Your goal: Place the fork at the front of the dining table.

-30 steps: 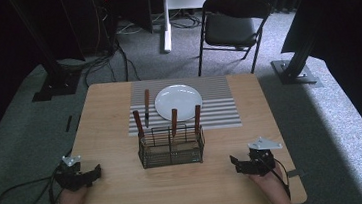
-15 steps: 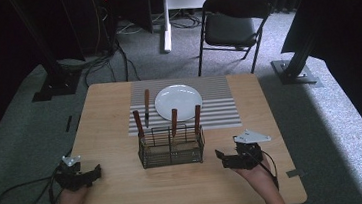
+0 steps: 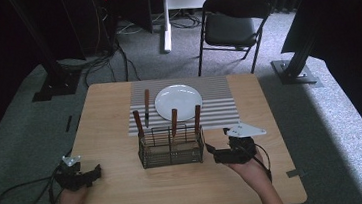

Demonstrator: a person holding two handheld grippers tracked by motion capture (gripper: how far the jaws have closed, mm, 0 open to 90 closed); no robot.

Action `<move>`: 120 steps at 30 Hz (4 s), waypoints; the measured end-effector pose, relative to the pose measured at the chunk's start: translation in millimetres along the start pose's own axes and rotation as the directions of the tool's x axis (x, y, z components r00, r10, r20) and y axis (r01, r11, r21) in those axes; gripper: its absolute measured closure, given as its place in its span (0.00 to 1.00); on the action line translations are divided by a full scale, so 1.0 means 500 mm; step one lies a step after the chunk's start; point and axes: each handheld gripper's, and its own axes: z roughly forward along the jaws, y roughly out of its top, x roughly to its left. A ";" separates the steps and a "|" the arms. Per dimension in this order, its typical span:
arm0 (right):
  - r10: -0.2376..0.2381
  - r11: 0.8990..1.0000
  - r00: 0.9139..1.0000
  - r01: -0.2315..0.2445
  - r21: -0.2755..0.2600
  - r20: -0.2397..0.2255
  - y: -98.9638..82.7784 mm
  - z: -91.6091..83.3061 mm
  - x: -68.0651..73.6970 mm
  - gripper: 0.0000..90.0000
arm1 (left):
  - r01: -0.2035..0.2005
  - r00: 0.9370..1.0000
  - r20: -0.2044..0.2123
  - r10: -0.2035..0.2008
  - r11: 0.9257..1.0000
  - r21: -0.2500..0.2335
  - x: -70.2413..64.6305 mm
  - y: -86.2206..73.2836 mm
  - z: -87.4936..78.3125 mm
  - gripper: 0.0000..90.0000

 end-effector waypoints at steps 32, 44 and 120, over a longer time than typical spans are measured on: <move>-0.083 0.996 0.986 0.078 -0.039 -0.146 0.099 0.106 0.146 0.19 | -0.001 1.000 0.001 0.001 1.000 0.002 0.000 0.000 0.000 0.00; -0.087 0.996 0.982 0.081 -0.042 -0.166 0.132 0.162 0.187 0.19 | 0.000 1.000 0.000 0.000 1.000 0.000 0.000 0.000 0.000 0.00; 0.136 0.991 0.982 -0.133 -0.027 0.135 0.174 0.338 0.306 0.84 | -0.002 1.000 0.001 0.002 1.000 0.004 0.000 0.000 -0.001 0.00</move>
